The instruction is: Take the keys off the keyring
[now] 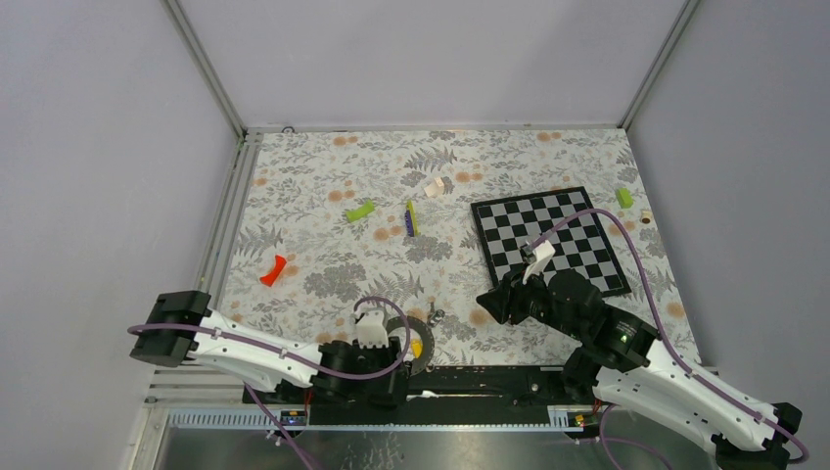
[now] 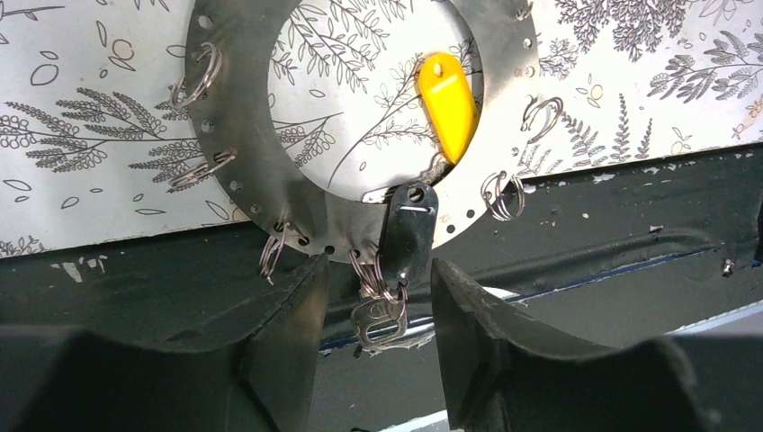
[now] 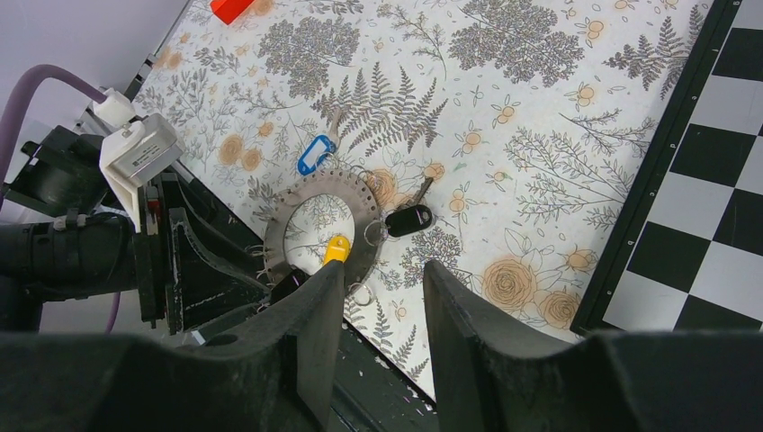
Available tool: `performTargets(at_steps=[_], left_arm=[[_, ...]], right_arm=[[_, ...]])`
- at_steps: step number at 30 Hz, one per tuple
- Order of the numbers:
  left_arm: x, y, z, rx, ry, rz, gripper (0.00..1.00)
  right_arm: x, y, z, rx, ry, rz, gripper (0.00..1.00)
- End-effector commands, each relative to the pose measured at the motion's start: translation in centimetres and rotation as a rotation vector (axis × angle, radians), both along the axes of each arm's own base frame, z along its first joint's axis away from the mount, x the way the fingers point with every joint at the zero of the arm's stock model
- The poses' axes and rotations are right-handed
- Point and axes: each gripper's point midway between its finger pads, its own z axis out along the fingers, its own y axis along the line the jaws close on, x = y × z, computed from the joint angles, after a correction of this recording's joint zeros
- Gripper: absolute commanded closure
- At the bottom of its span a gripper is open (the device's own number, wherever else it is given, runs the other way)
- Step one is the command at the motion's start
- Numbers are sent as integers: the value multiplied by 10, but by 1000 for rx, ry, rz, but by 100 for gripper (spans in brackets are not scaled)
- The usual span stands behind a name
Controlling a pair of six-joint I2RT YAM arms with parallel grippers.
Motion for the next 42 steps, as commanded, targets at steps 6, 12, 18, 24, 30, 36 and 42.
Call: performTargets(at_steps=[6, 12, 18, 24, 30, 36, 42], left_arm=[[-4, -4, -7, 34, 18, -14, 55], [-4, -6, -12, 60, 17, -20, 66], [0, -5, -10, 69, 2, -13, 97], [13, -3, 6, 96, -66, 9, 100], [20, -20, 35, 57, -136, -35, 100], [25, -31, 59, 30, -192, -75, 100], [31, -30, 73, 20, -234, -84, 100]], right_arm=[[6, 0, 6, 20, -31, -26, 55], [6, -1, 6, 24, -37, -25, 55], [5, -4, 7, 28, -44, -30, 55], [5, -5, 8, 30, -48, -34, 55], [4, -3, 3, 45, -22, -45, 54], [3, 5, -11, 159, 67, -90, 50], [3, 22, -34, 371, 249, -172, 46]])
